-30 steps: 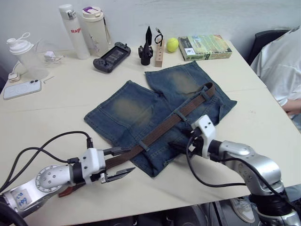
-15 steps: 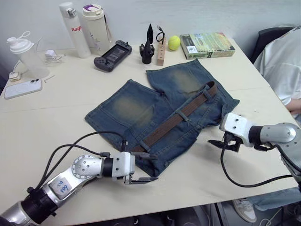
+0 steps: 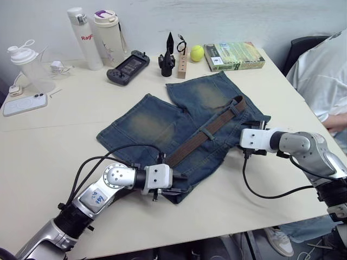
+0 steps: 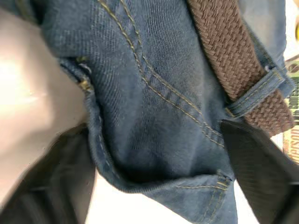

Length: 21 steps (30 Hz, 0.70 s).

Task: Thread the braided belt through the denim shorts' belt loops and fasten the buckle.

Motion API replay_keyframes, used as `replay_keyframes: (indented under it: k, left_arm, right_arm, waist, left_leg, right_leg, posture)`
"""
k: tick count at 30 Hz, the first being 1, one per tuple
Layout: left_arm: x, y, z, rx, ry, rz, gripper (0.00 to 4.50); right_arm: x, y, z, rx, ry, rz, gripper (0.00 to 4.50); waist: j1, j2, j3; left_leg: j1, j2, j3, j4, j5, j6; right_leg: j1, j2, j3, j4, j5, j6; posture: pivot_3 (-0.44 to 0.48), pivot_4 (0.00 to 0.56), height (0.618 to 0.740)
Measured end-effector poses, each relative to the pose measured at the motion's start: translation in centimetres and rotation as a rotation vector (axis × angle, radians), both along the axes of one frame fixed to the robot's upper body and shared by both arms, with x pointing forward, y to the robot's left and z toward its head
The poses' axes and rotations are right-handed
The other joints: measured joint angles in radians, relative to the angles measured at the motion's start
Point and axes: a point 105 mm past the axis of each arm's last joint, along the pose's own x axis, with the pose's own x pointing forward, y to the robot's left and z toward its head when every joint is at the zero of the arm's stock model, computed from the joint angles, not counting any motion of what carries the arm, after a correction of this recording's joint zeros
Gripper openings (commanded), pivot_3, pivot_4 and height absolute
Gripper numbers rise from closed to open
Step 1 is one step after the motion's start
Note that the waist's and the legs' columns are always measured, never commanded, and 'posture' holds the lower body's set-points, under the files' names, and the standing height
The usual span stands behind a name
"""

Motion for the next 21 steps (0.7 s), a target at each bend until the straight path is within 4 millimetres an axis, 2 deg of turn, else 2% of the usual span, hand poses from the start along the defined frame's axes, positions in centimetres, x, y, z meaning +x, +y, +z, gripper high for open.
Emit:
replay_keyframes:
  k: [1,3,4,5,8,10,11,14,16,18,21]
  left_arm:
    - [-0.1,0.1,-0.1,0.009,0.0,-0.004,0.0]
    - [0.0,0.5,-0.4,0.032,-0.012,0.002,0.0]
    - [0.0,0.5,-0.4,0.037,-0.015,0.002,0.0]
    - [0.0,0.7,-0.4,0.044,-0.019,0.003,0.0]
    - [0.0,1.3,-0.5,0.058,-0.03,0.009,0.0]
    - [0.0,2.5,-0.6,0.082,-0.047,0.004,0.0]
    - [0.2,4.2,-0.6,0.123,-0.069,0.003,0.0]
    - [0.6,6.6,-0.5,0.173,-0.098,-0.008,0.0]
    - [1.1,8.8,-0.2,0.22,-0.135,-0.016,0.0]
    - [2.7,12.4,0.8,0.316,-0.229,-0.022,0.0]
    - [5.2,15.3,2.0,0.428,-0.355,0.008,0.0]
  right_arm:
    - [0.0,0.0,-0.1,0.0,0.009,0.001,2.16]
    - [-0.2,0.2,-0.7,0.008,0.039,0.002,1.0]
    - [-0.2,0.2,-0.8,0.009,0.045,0.001,0.65]
    - [-0.3,0.4,-1.1,0.017,0.057,0.0,0.09]
    - [-0.6,0.7,-1.2,0.052,0.079,-0.008,0.02]
    - [-1.1,1.1,-1.2,0.074,0.107,-0.006,0.02]
    - [-1.8,1.7,-1.3,0.097,0.139,0.012,0.02]
    - [-2.9,3.1,-1.5,0.146,0.194,0.04,0.02]
    - [-3.9,4.8,-1.6,0.197,0.238,0.071,0.02]
    - [-5.6,7.8,-1.8,0.293,0.335,0.115,0.02]
    - [-6.5,11.4,-2.0,0.377,0.383,0.153,0.02]
  waist:
    - [0.0,0.0,0.0]
    - [-0.001,0.0,0.0]
    - [-0.001,0.0,0.0]
    - [-0.001,0.0,0.0]
    - [-0.003,0.0,0.0]
    - [-0.004,0.0,0.0]
    - [-0.005,0.0,0.0]
    - [-0.011,0.001,0.0]
    - [-0.02,0.002,0.0]
    - [-0.026,0.003,0.0]
    - [-0.021,0.004,0.0]
  left_leg:
    - [0.0,0.0,0.0,0.0,0.0,0.0]
    - [0.0,0.0,-0.001,0.0,0.0,0.0]
    - [0.0,0.0,-0.001,0.0,0.0,0.0]
    - [0.0,0.0,-0.001,0.0,0.0,0.0]
    - [0.0,0.0,-0.002,0.0,0.0,0.0]
    - [0.0,0.0,-0.003,-0.001,0.0,-0.001]
    - [0.0,0.002,-0.003,-0.001,-0.001,-0.002]
    - [0.0,0.003,-0.004,-0.002,-0.001,-0.002]
    - [0.0,0.004,-0.005,-0.002,-0.001,-0.003]
    - [0.0,0.005,-0.005,-0.002,-0.001,-0.005]
    - [0.0,0.005,-0.006,-0.002,-0.001,-0.005]
  right_leg:
    - [0.0,-0.001,0.0,0.0,0.0,0.0]
    - [0.0,-0.002,-0.001,0.0,0.0,0.0]
    - [0.0,-0.002,-0.001,0.0,0.0,0.0]
    - [0.0,-0.002,-0.001,0.0,0.0,0.0]
    - [0.001,-0.003,-0.002,0.0,0.0,-0.001]
    - [0.0,-0.003,-0.003,0.0,-0.001,-0.002]
    - [0.0,-0.003,-0.006,0.001,-0.002,-0.004]
    - [0.0,-0.003,-0.009,0.001,-0.003,-0.006]
    - [0.0,-0.003,-0.011,0.001,-0.004,-0.007]
    - [0.0,-0.002,-0.011,0.003,-0.005,-0.01]
    - [-0.001,-0.003,-0.014,0.005,-0.005,-0.01]
  posture:
    - [0.0,0.15,0.72]
    - [0.0,0.15,0.72]
    - [0.0,0.15,0.72]
    - [0.0,0.15,0.72]
    - [0.0,0.15,0.72]
    - [0.0,0.15,0.72]
    - [0.0,0.15,0.72]
    - [0.0,0.15,0.72]
    - [0.0,0.15,0.72]
    - [0.0,0.15,0.72]
    - [0.0,0.15,0.72]
